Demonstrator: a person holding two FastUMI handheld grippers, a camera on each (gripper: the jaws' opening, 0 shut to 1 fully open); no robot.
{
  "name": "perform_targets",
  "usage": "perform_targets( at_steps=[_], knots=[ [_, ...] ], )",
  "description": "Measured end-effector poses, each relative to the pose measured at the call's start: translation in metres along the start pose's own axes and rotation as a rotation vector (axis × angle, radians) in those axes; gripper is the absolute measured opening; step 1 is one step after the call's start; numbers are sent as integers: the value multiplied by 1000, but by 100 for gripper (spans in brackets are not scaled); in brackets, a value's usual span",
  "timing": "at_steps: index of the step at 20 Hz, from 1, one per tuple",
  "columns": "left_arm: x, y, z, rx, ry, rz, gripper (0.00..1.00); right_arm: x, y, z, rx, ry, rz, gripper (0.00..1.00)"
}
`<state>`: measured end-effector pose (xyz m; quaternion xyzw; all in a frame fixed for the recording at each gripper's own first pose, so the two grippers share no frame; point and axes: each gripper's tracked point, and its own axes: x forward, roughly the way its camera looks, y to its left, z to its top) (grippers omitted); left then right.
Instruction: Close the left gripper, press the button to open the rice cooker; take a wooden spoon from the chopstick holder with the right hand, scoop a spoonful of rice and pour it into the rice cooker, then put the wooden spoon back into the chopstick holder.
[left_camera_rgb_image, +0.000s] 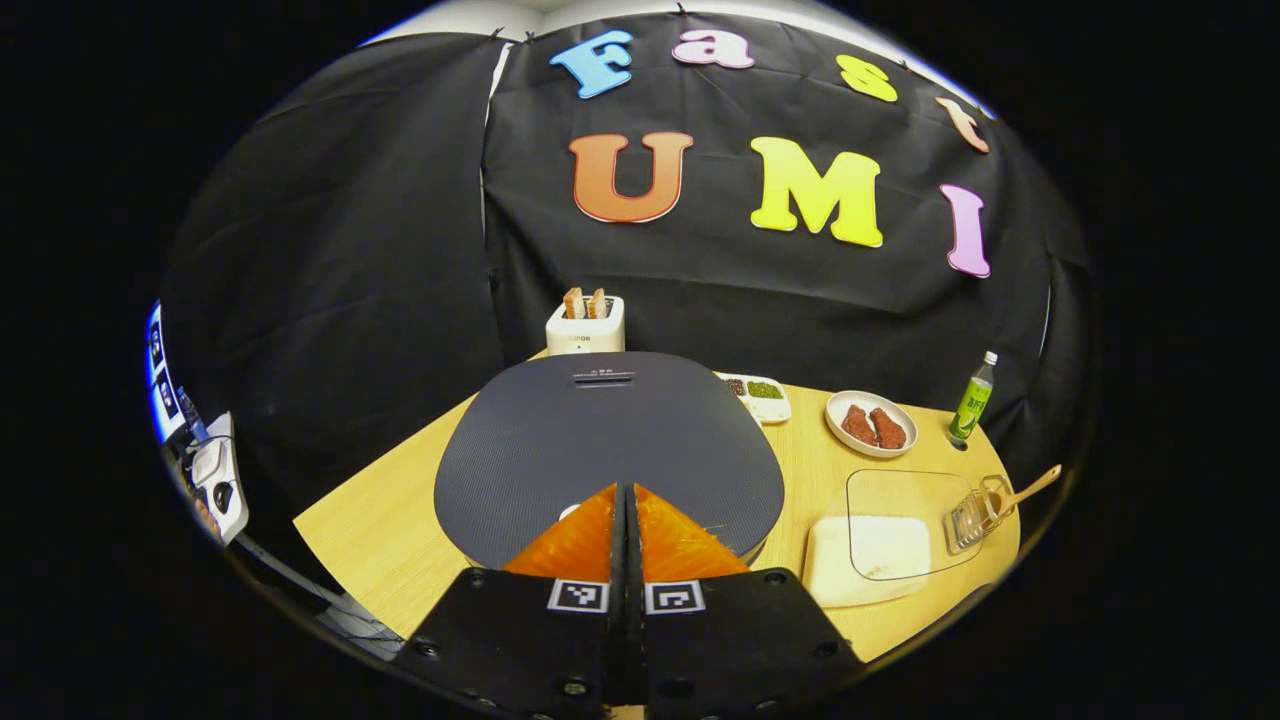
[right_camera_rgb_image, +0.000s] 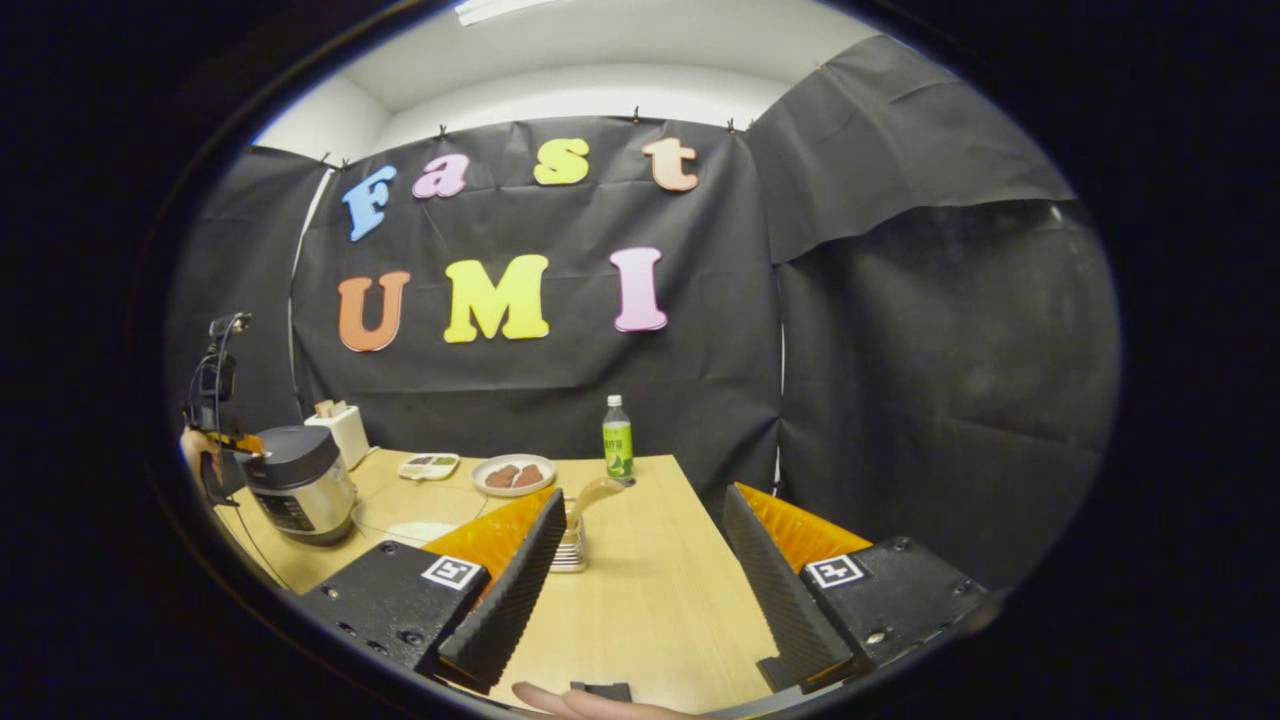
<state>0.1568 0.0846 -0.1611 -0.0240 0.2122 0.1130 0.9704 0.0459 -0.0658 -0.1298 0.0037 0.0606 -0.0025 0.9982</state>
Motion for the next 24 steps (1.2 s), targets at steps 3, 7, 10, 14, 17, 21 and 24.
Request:
perform_targets(
  at_steps=[3, 7, 10, 14, 17, 21, 24],
  knots=[
    [-1, 0, -1, -74, 34, -14, 0, 4, 2, -6, 6, 17, 2, 100],
    [-5, 2, 3, -99, 17, -49, 0, 5, 10, -17, 16, 34, 11, 100],
    [-24, 0, 14, -140, -46, -67, 0, 5, 14, -31, 2, 56, 20, 100],
    [-83, -5, 56, -66, -258, -70, 72, 8, 22, -46, 10, 75, 32, 100],
    [-118, -6, 62, -2, -316, -37, 96, 16, 31, -56, 20, 90, 49, 100],
    [-158, -12, 54, -21, -355, -79, 95, 40, 38, -68, 39, 80, 63, 100],
    [-178, -12, 41, -59, -384, -119, 95, 64, 49, -83, 49, 95, 98, 100]
  ],
)
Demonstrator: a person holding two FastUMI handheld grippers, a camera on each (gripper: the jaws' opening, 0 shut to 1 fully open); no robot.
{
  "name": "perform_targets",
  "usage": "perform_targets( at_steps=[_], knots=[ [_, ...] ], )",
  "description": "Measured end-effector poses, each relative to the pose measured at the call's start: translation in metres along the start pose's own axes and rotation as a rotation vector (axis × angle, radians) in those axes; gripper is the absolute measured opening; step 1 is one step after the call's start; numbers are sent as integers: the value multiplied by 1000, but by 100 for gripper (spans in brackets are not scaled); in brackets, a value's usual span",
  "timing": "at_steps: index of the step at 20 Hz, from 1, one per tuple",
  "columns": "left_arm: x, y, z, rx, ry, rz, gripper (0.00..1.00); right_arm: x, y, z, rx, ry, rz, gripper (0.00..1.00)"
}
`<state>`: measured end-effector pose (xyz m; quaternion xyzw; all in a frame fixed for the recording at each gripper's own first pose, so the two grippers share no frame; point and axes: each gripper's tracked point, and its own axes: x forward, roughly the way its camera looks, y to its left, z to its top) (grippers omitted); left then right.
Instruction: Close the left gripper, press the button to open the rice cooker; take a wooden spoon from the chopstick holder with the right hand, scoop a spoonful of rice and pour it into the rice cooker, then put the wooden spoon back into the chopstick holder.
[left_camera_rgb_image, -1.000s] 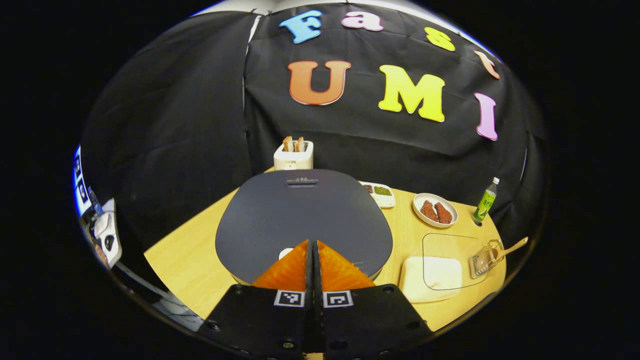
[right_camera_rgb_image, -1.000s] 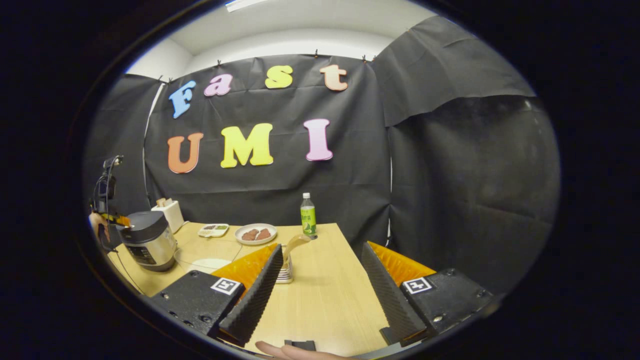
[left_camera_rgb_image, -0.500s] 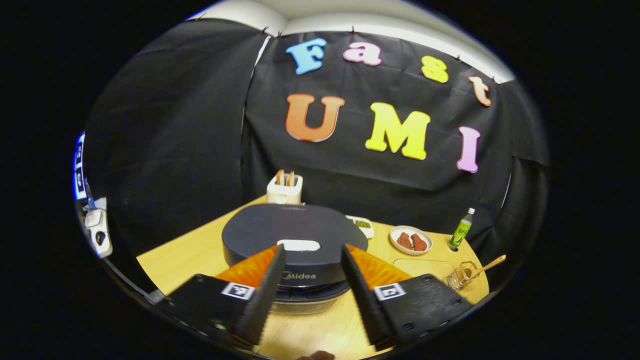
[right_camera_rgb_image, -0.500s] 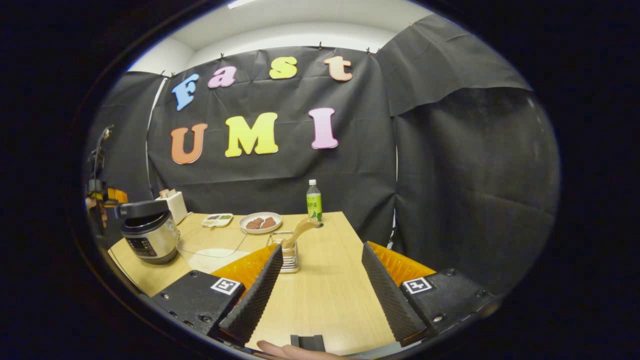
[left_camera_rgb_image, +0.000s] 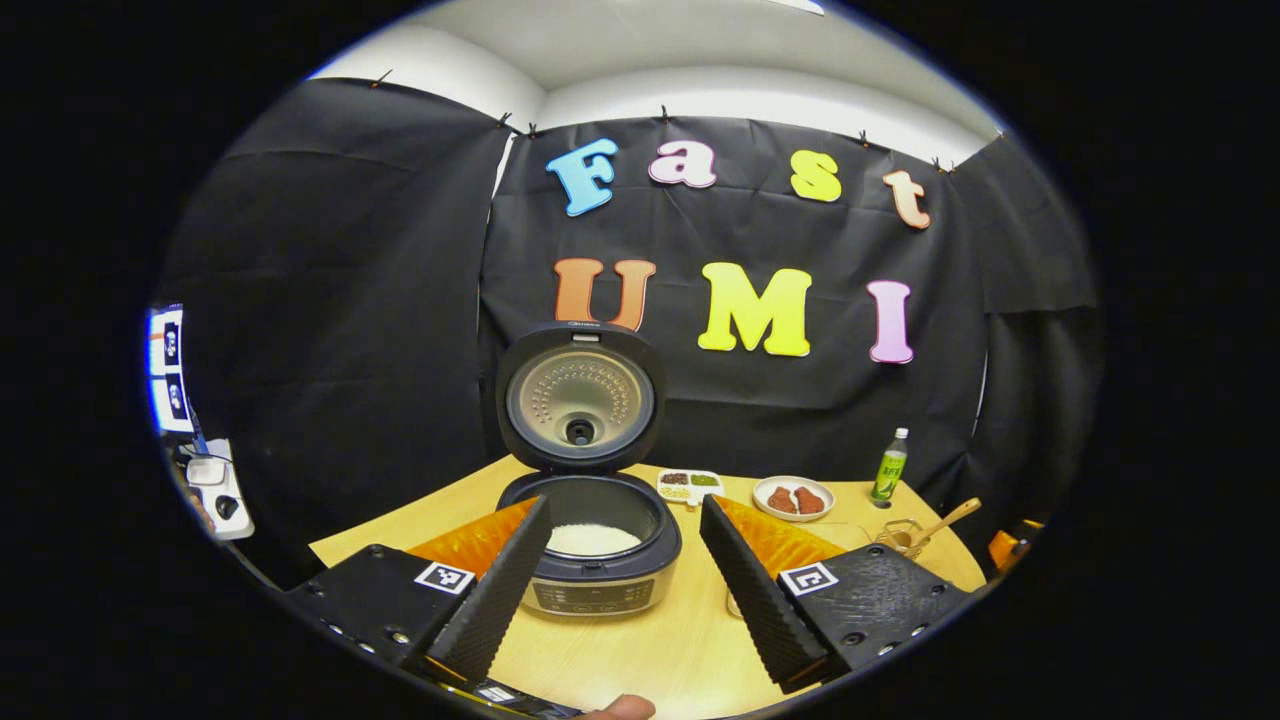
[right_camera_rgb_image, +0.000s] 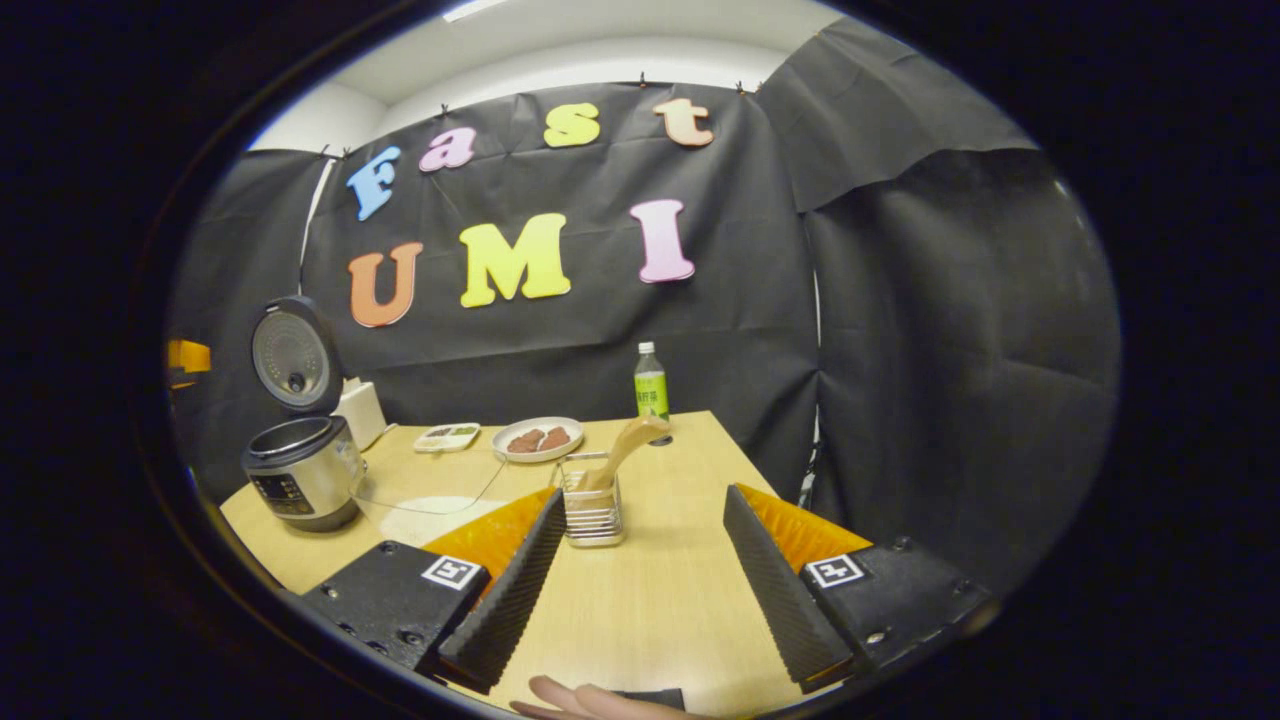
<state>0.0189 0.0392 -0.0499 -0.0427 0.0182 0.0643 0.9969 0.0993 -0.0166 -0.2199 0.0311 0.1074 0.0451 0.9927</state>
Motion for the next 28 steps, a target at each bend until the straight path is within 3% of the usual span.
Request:
perform_targets(
  at_steps=[3, 7, 10, 11, 12, 13, 14, 16, 18, 19, 22, 26, 27, 28],
  knots=[
    [-18, 2, -9, -13, -16, -14, 95, 29, 9, -8, 39, 13, 39, 100],
    [-45, 0, -19, 13, -40, -44, 94, 65, 8, 14, 79, -97, 18, 100],
    [-63, 1, -28, 52, -92, -62, 94, 95, 5, 10, 83, -119, -19, 96],
    [-68, 3, -37, 54, -91, -60, 94, 102, 9, 6, 86, -112, -6, 89],
    [-74, 1, -41, 58, -99, -67, 94, 110, 12, 1, 96, -85, 2, 95],
    [-82, -3, -44, 64, -108, -90, 94, 117, 12, -5, 109, -65, 3, 90],
    [-89, -9, -47, 67, -115, -118, 95, 124, 14, -6, 124, -62, 8, 95],
    [-99, -18, -51, 66, -122, -167, 94, 138, 10, -4, 124, -90, -9, 89],
    [-105, -22, -53, 65, -117, -192, 94, 151, -2, 6, 116, -149, -56, 92],
    [-109, -24, -51, 61, -118, -203, 94, 160, -7, 4, 111, -147, -77, 87],
    [-117, -19, -44, 24, -125, -199, 94, 171, 22, 1, 165, -97, 41, 80],
    [-126, -15, -39, 2, -143, -208, 94, 183, 24, 5, 186, -98, 24, 70],
    [-124, -11, -38, 10, -145, -202, 94, 183, 23, 7, 169, -103, -1, 48],
    [-122, -9, -38, 13, -149, -194, 94, 182, 25, 10, 162, -106, -5, 41]
  ],
)
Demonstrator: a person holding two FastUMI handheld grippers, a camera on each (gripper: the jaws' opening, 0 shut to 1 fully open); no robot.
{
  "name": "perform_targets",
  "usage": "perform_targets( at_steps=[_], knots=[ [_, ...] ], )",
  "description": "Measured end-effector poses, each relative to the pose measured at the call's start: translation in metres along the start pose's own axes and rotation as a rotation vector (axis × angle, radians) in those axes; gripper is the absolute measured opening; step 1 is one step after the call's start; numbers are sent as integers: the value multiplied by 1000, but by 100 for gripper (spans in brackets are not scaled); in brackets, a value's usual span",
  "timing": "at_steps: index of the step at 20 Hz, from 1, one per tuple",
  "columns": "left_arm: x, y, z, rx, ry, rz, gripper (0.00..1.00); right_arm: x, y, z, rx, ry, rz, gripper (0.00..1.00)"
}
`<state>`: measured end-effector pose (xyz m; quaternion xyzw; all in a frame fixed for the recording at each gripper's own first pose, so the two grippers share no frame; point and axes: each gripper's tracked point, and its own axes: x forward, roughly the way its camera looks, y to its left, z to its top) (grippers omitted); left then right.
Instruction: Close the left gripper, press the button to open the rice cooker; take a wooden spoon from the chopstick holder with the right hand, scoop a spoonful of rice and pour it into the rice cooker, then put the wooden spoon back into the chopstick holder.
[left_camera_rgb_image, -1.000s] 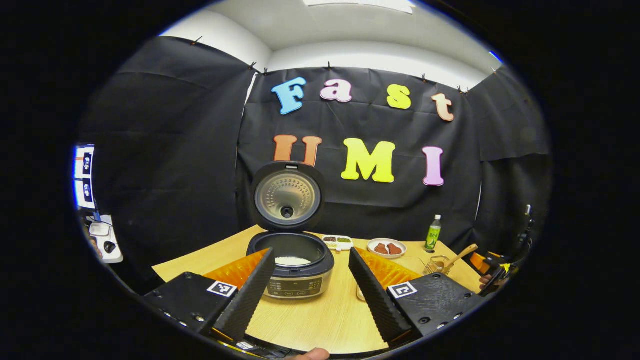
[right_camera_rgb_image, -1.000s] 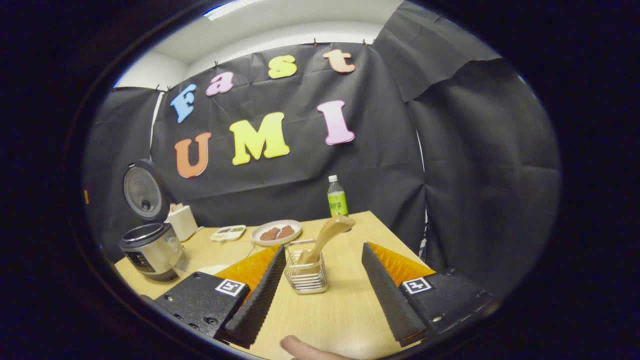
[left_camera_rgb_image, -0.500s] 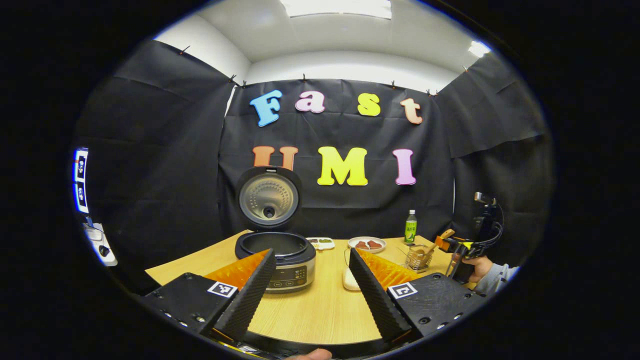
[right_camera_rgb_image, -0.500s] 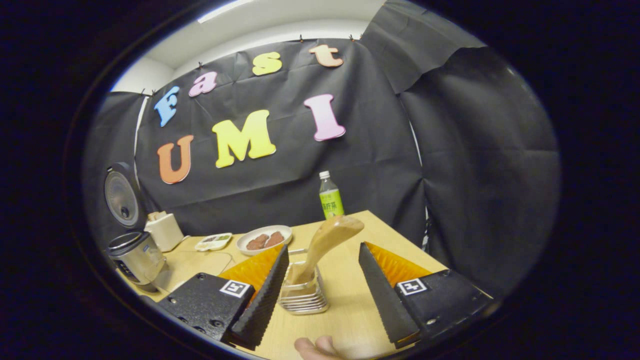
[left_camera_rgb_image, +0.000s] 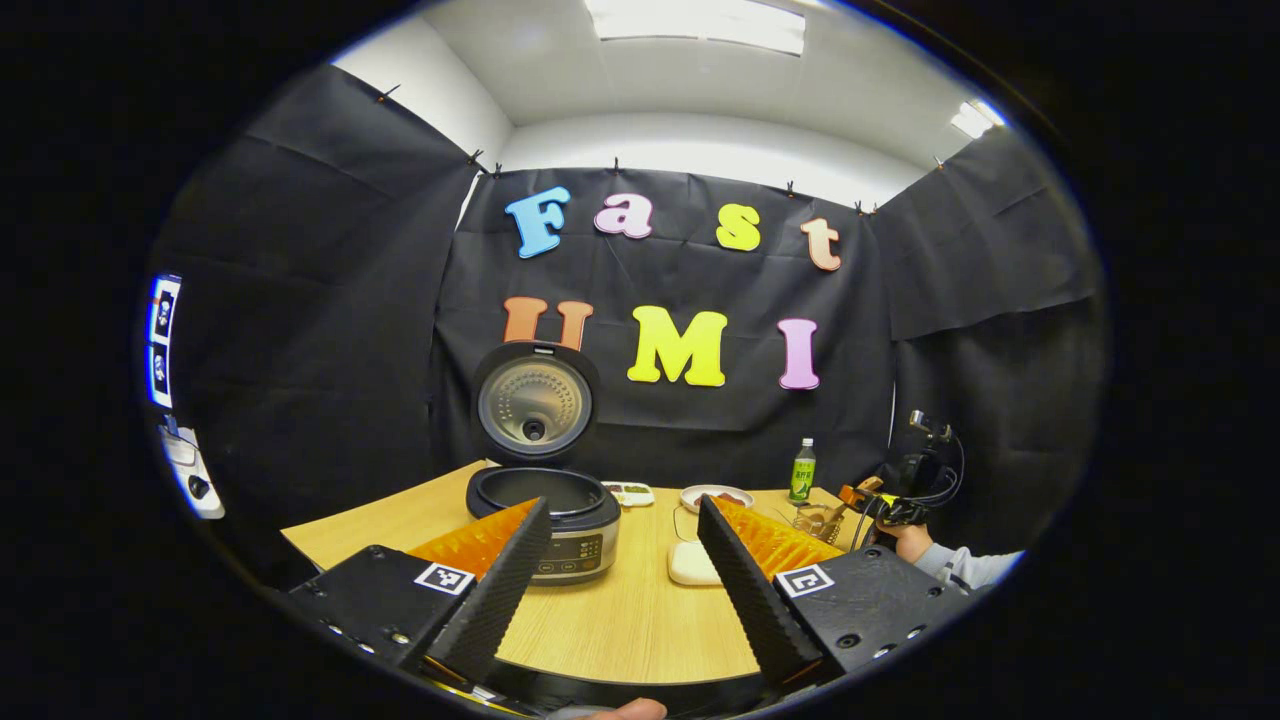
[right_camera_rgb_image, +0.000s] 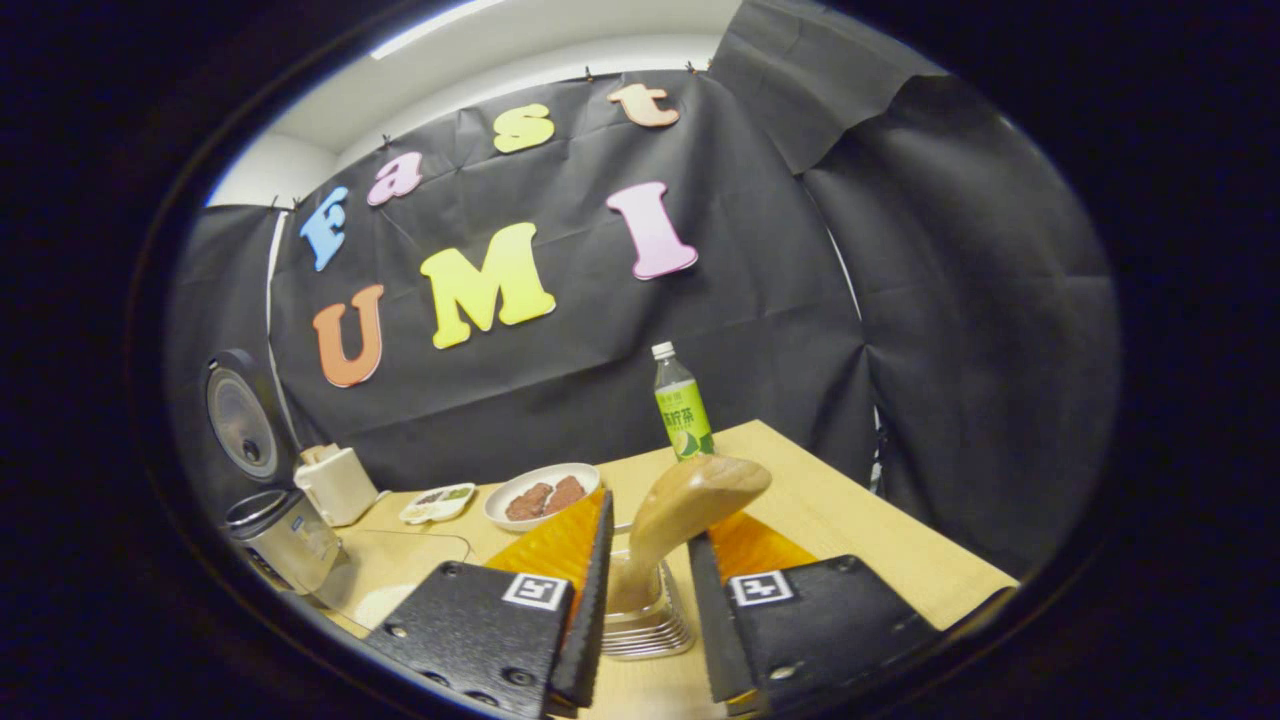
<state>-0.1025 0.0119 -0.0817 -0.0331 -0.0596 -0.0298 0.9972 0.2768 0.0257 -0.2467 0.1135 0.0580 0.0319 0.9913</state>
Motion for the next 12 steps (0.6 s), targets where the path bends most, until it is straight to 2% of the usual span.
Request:
perform_targets(
  at_steps=[1, 3, 7, 12],
  knots=[
    [0, 3, 1, 1, -4, 2, 94, -1, 6, 2, -3, 10, 5, 35],
    [2, 7, 0, -10, 0, 3, 94, -2, 13, 2, -20, 20, 3, 29],
    [4, 14, -3, -31, 19, -2, 94, 1, 28, 6, -44, 34, 14, 24],
    [5, 22, -8, -26, 38, 17, 94, -8, 47, 33, -90, -5, 43, 23]
  ],
)
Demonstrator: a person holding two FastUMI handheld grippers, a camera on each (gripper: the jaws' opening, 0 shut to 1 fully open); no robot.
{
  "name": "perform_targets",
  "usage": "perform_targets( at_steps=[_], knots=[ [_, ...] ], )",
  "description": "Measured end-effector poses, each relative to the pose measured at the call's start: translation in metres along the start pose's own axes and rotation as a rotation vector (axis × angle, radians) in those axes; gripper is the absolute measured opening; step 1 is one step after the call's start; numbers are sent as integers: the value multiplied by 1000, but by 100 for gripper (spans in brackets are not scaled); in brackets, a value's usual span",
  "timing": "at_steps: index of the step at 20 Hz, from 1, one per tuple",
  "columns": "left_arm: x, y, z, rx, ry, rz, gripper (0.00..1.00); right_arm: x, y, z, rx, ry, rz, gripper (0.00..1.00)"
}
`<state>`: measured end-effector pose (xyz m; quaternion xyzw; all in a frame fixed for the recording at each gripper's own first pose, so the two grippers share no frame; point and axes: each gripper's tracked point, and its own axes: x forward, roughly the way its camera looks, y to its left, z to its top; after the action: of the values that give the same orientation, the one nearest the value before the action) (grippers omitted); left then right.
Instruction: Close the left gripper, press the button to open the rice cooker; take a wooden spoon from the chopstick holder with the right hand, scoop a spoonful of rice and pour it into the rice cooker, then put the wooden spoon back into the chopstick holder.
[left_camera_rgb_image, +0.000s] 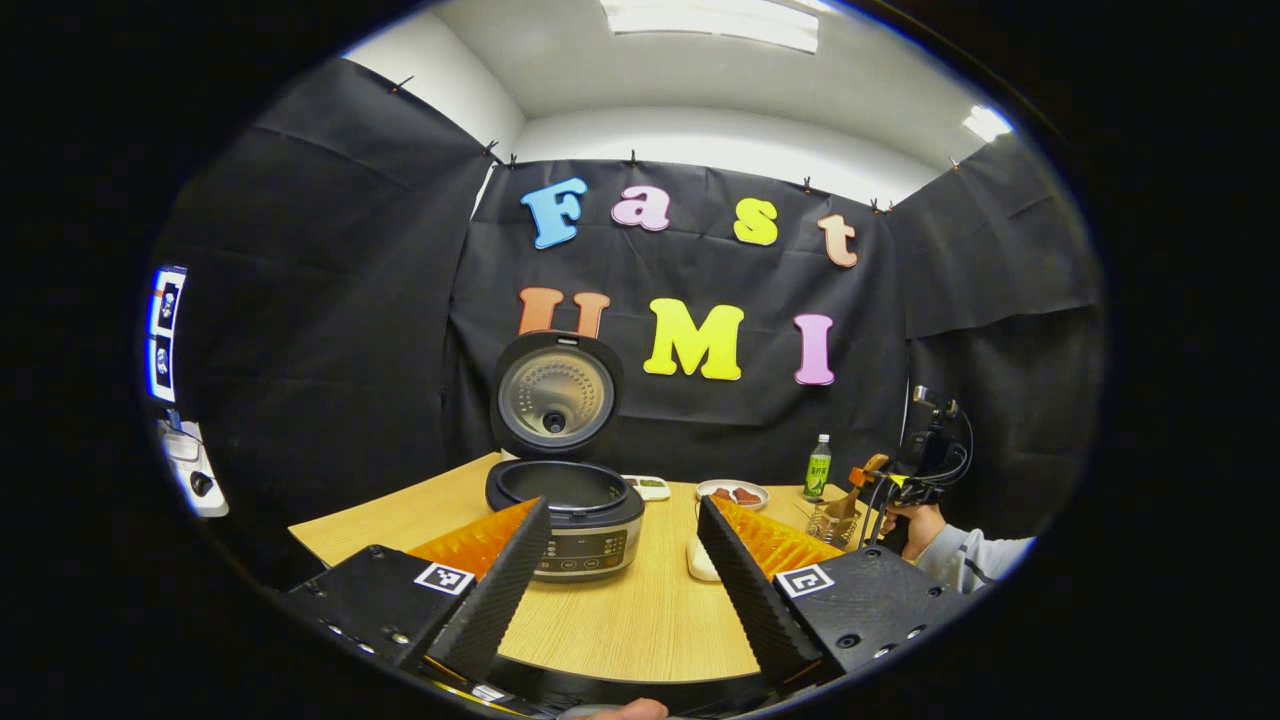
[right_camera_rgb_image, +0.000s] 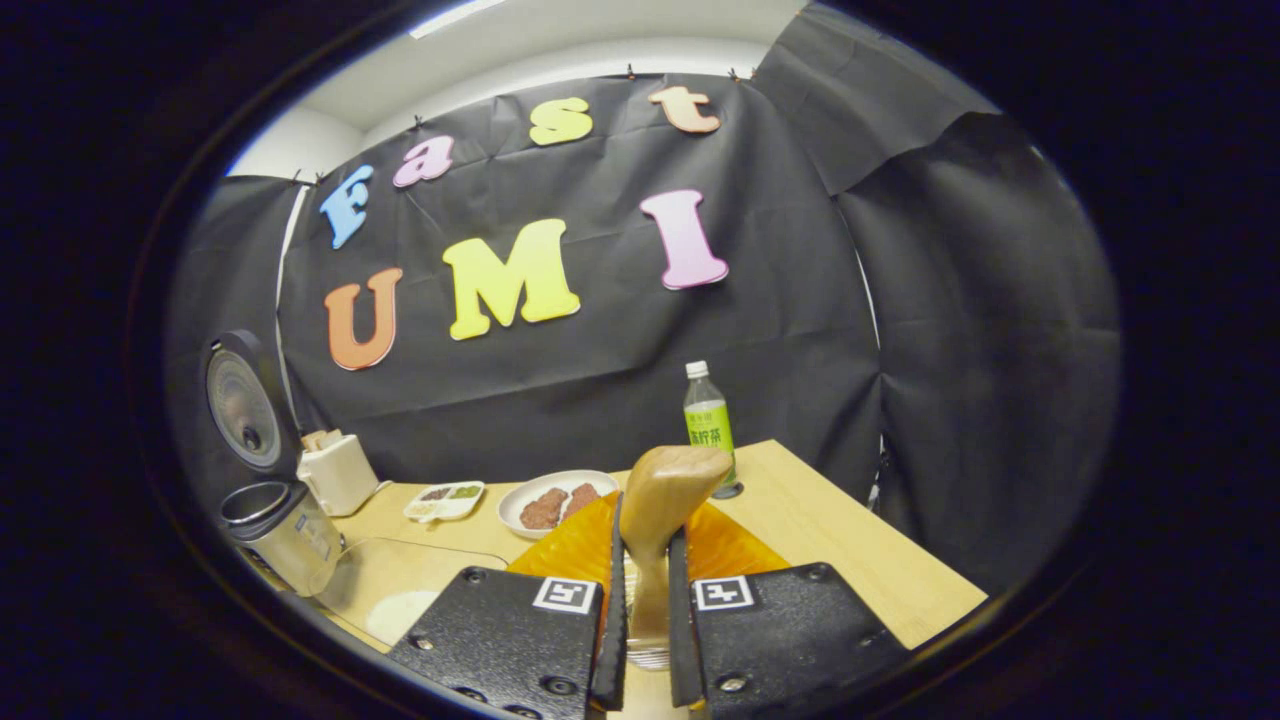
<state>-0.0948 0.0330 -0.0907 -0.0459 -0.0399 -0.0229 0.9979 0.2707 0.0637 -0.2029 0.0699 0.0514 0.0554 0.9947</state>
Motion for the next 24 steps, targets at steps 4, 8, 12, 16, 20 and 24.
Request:
perform_targets(
  at_steps=[4, 8, 12, 16, 20, 24],
  knots=[
    [6, -3, -5, 18, 16, -9, 94, -11, 12, 29, -47, -44, 4, 23],
    [9, -6, -11, 28, 34, -19, 94, -26, 43, 56, -84, -82, 48, 22],
    [10, -4, -9, 16, 34, -20, 94, -35, 77, 79, -107, -105, 71, 22],
    [6, -1, -6, 39, 24, -27, 94, -33, 119, 81, -128, -85, 125, 22],
    [8, 10, -5, 24, 26, -19, 94, -18, 154, 53, -122, 10, 153, 22],
    [9, 27, 1, 21, 11, 24, 94, 6, 173, 10, -118, 140, 167, 22]
  ],
)
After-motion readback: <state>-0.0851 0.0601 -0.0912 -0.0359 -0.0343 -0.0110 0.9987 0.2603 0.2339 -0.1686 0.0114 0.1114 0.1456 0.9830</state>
